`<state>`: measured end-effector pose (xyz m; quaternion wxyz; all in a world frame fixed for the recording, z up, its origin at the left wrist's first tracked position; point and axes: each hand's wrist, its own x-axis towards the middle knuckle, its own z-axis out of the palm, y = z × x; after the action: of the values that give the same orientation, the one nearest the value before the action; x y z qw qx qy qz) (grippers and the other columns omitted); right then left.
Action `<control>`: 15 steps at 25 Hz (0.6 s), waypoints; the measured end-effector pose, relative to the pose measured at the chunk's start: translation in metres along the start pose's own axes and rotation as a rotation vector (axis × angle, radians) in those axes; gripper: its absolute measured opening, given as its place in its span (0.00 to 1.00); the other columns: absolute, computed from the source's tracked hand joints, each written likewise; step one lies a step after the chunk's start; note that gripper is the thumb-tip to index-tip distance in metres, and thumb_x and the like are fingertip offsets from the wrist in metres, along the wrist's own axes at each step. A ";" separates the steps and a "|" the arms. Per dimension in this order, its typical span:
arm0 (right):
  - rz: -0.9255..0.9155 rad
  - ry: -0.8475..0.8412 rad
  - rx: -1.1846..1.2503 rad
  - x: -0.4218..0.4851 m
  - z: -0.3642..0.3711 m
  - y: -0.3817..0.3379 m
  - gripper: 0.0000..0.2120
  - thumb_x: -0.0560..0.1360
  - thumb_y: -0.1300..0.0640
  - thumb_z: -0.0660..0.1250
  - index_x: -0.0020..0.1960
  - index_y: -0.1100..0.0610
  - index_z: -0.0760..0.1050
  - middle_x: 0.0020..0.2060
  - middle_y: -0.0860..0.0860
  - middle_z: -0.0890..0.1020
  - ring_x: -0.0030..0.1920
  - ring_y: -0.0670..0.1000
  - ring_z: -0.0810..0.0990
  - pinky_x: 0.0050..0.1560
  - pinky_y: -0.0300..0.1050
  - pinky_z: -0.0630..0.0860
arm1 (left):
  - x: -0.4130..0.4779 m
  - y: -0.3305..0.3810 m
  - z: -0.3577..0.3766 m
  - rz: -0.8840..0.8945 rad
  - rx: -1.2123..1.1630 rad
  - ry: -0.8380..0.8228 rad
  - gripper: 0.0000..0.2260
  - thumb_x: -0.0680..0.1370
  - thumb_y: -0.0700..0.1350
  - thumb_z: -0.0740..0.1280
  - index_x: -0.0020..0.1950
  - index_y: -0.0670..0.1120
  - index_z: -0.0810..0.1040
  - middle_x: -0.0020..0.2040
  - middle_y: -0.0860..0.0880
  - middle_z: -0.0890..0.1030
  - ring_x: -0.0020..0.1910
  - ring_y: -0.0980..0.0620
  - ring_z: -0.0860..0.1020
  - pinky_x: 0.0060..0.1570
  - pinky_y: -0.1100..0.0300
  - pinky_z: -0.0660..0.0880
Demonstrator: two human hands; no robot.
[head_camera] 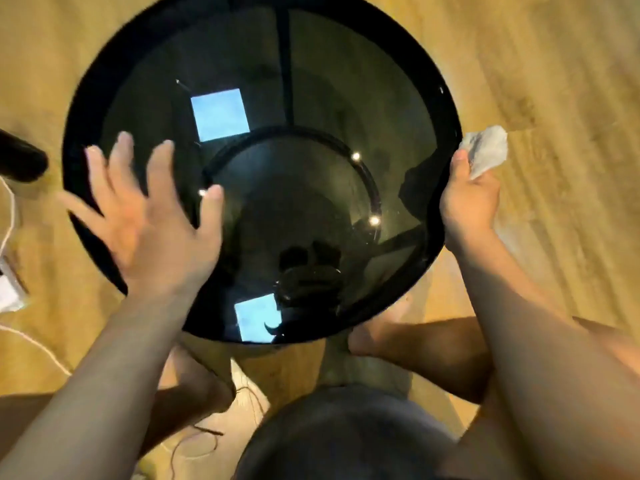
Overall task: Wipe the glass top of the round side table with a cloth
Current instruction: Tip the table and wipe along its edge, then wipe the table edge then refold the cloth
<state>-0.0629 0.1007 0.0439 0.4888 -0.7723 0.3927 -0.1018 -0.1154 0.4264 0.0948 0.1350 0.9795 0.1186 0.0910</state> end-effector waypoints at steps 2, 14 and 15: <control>0.009 0.006 0.072 -0.013 -0.003 -0.001 0.20 0.77 0.43 0.61 0.62 0.55 0.77 0.50 0.47 0.83 0.54 0.50 0.81 0.54 0.38 0.75 | -0.043 -0.050 -0.018 -0.350 -0.303 -0.075 0.30 0.80 0.56 0.60 0.77 0.42 0.60 0.77 0.38 0.62 0.77 0.38 0.58 0.76 0.42 0.51; 0.396 -0.466 0.081 -0.345 0.031 0.012 0.22 0.82 0.51 0.56 0.72 0.60 0.65 0.59 0.60 0.76 0.55 0.56 0.76 0.45 0.44 0.73 | -0.135 -0.076 -0.048 -0.514 -0.996 -0.452 0.15 0.81 0.59 0.55 0.52 0.54 0.78 0.56 0.51 0.81 0.61 0.50 0.77 0.68 0.44 0.70; 0.384 -0.538 0.128 -0.366 0.034 -0.001 0.20 0.81 0.51 0.59 0.68 0.62 0.68 0.52 0.58 0.76 0.52 0.55 0.76 0.47 0.44 0.73 | -0.135 -0.075 -0.055 -0.504 -0.985 -0.468 0.19 0.82 0.60 0.54 0.55 0.51 0.79 0.58 0.50 0.81 0.61 0.50 0.78 0.66 0.47 0.72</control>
<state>-0.2891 0.3820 0.1107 0.6328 -0.6512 0.3807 0.1748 -0.2713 0.4748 0.1061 0.6130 0.7373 0.2583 -0.1178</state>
